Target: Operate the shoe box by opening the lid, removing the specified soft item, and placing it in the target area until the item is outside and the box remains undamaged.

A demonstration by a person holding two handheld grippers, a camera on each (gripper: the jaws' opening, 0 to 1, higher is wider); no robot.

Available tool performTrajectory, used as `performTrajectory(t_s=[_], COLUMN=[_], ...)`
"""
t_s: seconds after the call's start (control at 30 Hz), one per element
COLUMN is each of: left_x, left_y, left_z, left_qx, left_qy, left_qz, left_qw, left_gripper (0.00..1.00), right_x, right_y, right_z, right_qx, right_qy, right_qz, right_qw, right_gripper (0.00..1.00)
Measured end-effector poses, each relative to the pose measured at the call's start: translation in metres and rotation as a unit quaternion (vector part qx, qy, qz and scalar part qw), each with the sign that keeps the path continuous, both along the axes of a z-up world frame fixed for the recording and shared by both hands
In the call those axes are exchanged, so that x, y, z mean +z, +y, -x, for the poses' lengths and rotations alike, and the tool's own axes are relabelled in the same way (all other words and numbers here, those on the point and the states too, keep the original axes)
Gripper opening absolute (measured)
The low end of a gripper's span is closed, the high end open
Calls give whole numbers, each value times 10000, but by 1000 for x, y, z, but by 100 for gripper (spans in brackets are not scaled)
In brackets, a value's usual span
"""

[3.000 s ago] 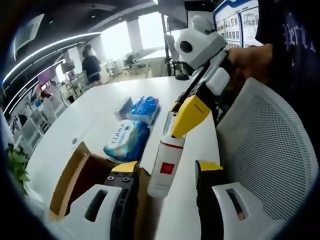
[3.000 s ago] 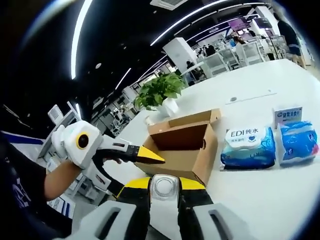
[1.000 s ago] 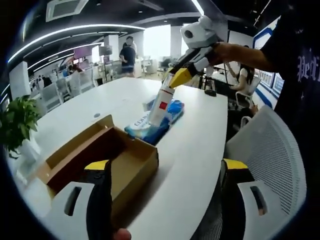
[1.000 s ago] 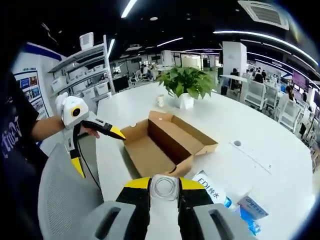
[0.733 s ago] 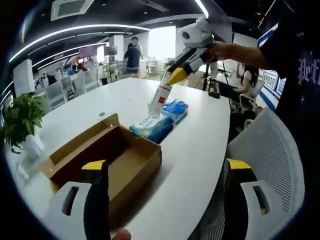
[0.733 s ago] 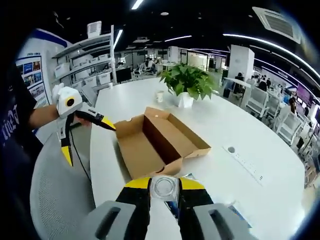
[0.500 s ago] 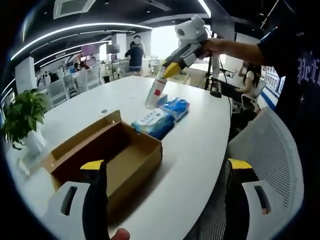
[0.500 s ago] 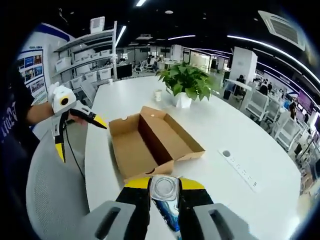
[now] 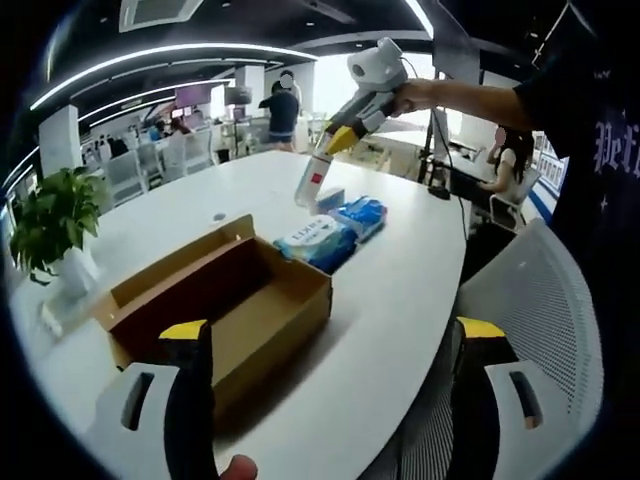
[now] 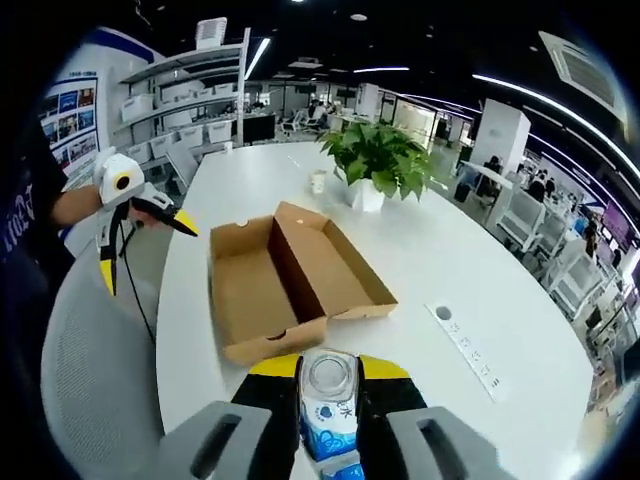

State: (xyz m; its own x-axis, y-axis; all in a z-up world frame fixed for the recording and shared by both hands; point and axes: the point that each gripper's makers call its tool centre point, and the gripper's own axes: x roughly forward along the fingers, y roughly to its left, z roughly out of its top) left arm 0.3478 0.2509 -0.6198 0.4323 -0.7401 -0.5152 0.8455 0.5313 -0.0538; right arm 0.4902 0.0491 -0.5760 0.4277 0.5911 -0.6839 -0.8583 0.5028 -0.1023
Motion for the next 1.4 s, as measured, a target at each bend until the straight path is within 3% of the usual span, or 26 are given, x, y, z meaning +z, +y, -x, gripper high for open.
performTrajectory(t_s=[0.77, 1.4], left_x=[0, -8], left_y=[17, 26], left_z=[1, 6], left_qx=[222, 306], left_qy=[-30, 17], left_qz=[-57, -150], left_qw=[9997, 9994], left_gripper=[99, 98], right_x=[-10, -44], right_y=[9, 8], right_z=[-30, -48], right_qx=[780, 1249], right_qy=[62, 111], right_qz=[587, 1161], right_qw=[9952, 9853], right_gripper=[15, 15])
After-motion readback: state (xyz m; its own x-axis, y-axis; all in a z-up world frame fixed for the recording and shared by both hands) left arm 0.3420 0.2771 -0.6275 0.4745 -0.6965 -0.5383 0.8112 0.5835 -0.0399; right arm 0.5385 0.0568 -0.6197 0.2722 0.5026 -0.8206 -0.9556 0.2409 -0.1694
